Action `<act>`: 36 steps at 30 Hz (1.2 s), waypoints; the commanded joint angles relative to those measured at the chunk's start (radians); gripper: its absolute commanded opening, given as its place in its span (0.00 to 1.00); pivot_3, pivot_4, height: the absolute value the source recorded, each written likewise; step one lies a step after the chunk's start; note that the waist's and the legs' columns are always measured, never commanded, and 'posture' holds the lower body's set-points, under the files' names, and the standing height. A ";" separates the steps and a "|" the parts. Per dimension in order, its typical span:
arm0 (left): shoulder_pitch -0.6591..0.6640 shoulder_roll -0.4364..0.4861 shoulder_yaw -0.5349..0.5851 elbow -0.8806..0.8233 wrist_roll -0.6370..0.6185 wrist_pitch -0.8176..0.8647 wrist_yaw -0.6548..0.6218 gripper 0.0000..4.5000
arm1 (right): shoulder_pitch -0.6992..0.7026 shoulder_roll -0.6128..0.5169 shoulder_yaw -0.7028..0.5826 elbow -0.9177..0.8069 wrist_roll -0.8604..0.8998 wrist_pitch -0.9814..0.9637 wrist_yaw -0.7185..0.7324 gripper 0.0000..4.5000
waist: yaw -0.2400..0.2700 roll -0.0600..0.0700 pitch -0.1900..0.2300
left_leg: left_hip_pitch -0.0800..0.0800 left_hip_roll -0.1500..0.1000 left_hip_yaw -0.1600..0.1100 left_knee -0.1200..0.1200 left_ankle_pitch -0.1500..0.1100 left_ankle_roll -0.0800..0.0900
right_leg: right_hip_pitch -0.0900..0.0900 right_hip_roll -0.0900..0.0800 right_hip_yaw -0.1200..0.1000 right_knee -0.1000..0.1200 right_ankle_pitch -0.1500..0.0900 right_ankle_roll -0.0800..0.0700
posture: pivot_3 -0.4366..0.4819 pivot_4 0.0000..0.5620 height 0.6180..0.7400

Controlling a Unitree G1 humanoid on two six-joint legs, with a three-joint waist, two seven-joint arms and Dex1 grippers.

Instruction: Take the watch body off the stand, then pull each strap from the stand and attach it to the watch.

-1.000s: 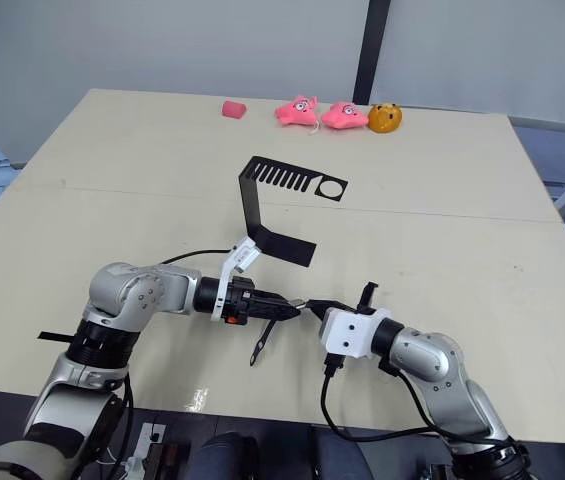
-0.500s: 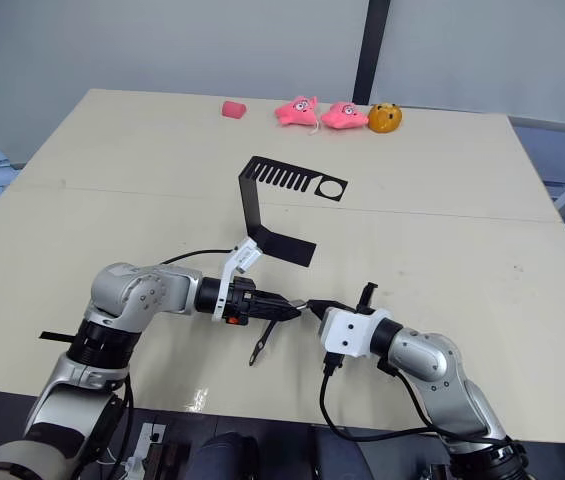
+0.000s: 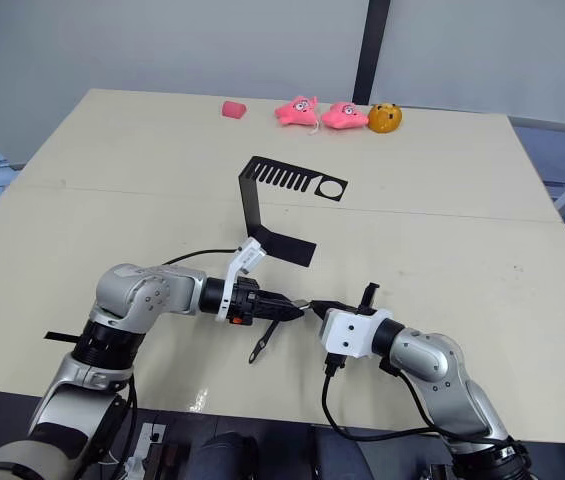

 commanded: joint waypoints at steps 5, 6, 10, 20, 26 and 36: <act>-0.008 -0.053 -0.053 -0.042 -0.012 0.005 0.010 0.35 | -0.024 0.031 0.053 -0.095 0.016 -0.046 -0.020 0.00 | 0.000 0.000 0.000 | 0.000 0.000 0.000 0.000 0.000 0.000 | 0.000 0.000 0.000 0.000 0.000 0.000 | 0.48 0.27 1.00; -0.008 -0.055 -0.052 -0.042 -0.012 0.006 0.013 0.35 | -0.024 0.031 0.054 -0.096 0.015 -0.046 -0.020 0.00 | 0.000 0.000 0.000 | 0.000 0.000 0.000 0.000 0.000 0.000 | 0.000 0.000 0.000 0.000 0.000 0.000 | 0.48 0.27 1.00; -0.003 -0.065 -0.051 -0.036 0.001 -0.004 0.040 0.35 | -0.023 0.034 0.058 -0.103 0.003 -0.042 -0.019 0.00 | 0.000 0.000 0.000 | 0.000 0.000 0.000 0.000 0.000 0.000 | 0.000 0.000 0.000 0.000 0.000 0.000 | 0.48 0.27 1.00; 0.002 -0.072 -0.053 -0.039 0.010 -0.002 0.050 0.35 | -0.032 0.041 0.064 -0.113 -0.012 -0.026 -0.013 0.00 | 0.000 0.000 0.000 | 0.000 0.000 0.000 0.000 0.000 0.000 | 0.000 0.000 0.000 0.000 0.000 0.000 | 0.48 0.27 1.00; 0.010 -0.065 -0.049 -0.056 0.001 -0.037 0.018 0.35 | -0.020 0.040 0.046 -0.122 -0.005 -0.006 -0.016 0.00 | 0.000 0.000 0.000 | 0.000 0.000 0.000 0.000 0.000 0.000 | 0.000 0.000 0.000 0.000 0.000 0.000 | 0.48 0.27 1.00; 0.000 0.060 -0.013 -0.051 -0.026 -0.237 -0.242 0.35 | 0.148 -0.111 -0.102 -0.185 0.096 -0.017 0.016 0.75 | 0.000 0.000 0.000 | 0.000 0.000 0.000 0.000 0.000 0.000 | 0.000 0.000 0.000 -0.001 0.000 0.000 | 0.48 0.27 1.00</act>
